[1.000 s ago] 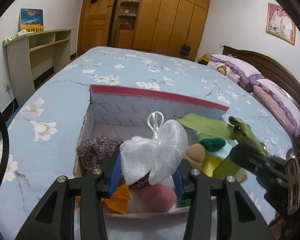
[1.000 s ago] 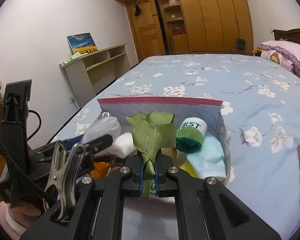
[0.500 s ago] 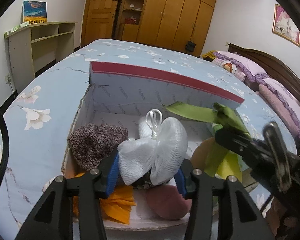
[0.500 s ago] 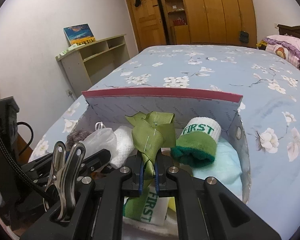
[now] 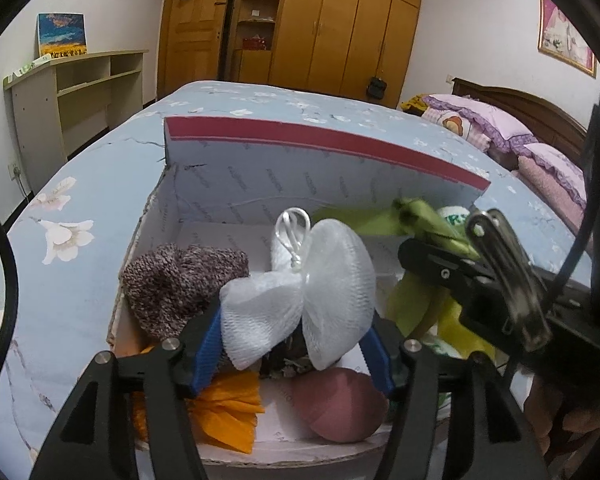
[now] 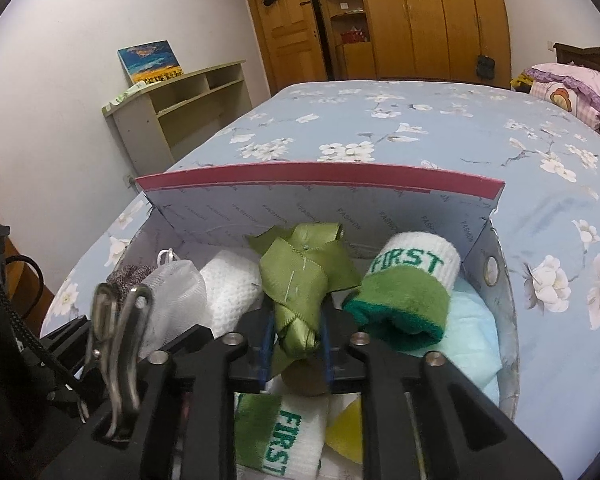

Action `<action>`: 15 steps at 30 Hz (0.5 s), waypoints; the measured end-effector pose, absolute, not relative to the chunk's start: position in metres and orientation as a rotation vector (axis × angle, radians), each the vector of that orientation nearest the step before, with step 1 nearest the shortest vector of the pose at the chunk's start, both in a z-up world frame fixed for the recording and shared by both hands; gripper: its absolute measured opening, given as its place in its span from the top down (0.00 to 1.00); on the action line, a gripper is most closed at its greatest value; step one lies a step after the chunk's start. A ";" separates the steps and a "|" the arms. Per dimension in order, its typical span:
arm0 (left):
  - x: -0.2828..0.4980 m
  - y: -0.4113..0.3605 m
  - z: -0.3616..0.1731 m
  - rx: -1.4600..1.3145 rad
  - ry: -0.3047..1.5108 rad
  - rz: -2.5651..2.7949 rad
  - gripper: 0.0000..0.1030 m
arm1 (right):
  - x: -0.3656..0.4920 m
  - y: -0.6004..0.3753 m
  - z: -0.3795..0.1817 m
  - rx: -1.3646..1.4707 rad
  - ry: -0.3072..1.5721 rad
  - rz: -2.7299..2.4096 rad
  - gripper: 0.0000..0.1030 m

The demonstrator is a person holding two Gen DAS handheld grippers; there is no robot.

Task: Organize soft objects
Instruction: 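Lower the mesh bag into the box with the left gripper while the right gripper releases the ribbon inside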

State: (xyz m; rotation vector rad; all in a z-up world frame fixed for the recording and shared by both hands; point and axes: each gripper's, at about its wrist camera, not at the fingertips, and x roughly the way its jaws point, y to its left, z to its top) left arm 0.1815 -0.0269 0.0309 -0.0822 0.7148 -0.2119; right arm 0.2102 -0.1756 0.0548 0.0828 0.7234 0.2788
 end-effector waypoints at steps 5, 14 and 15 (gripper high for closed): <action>0.184 -0.026 0.032 -0.091 0.716 -0.213 0.37 | 0.211 -0.174 0.056 0.069 0.715 0.265 0.71; 0.185 -0.029 0.032 -0.079 0.710 -0.214 0.36 | 0.203 -0.175 0.059 0.060 0.683 0.252 0.56; 0.185 -0.030 0.032 -0.078 0.710 -0.214 0.36 | 0.201 -0.175 0.060 0.062 0.676 0.249 0.56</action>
